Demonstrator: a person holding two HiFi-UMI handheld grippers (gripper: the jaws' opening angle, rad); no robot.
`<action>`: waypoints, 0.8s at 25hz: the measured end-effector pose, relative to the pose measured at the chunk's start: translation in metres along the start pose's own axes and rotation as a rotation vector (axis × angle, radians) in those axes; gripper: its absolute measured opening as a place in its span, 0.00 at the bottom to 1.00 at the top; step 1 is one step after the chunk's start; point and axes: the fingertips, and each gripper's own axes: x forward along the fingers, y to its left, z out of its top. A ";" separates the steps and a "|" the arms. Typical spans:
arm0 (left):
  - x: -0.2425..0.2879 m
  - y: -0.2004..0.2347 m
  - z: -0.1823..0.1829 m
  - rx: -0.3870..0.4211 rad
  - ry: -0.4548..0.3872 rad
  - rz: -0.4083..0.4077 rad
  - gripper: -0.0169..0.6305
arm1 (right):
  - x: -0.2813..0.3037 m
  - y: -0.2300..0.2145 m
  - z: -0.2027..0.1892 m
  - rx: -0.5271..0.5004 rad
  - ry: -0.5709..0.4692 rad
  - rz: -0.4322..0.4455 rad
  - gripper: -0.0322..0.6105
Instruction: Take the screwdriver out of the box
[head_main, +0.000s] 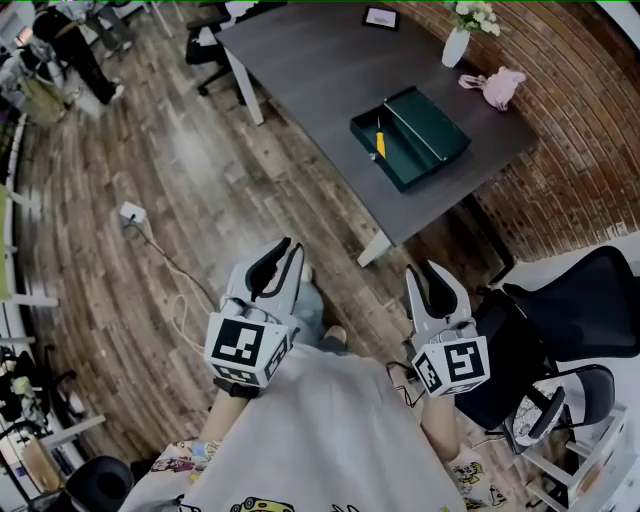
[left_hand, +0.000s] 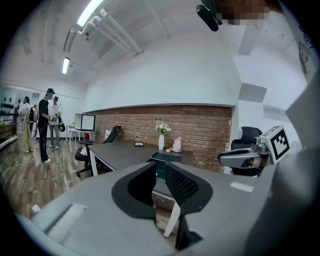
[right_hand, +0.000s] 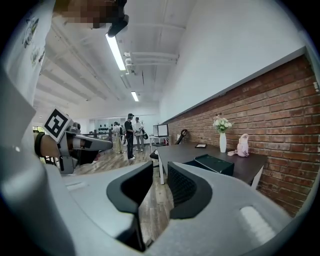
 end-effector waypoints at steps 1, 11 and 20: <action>0.003 0.004 0.000 -0.002 -0.001 0.001 0.12 | 0.004 -0.002 0.000 0.003 0.001 0.000 0.19; 0.064 0.075 0.014 -0.004 0.003 -0.016 0.16 | 0.091 -0.016 0.008 0.047 0.019 -0.011 0.23; 0.117 0.161 0.037 0.006 0.006 -0.054 0.18 | 0.176 -0.023 0.031 0.057 0.011 -0.067 0.24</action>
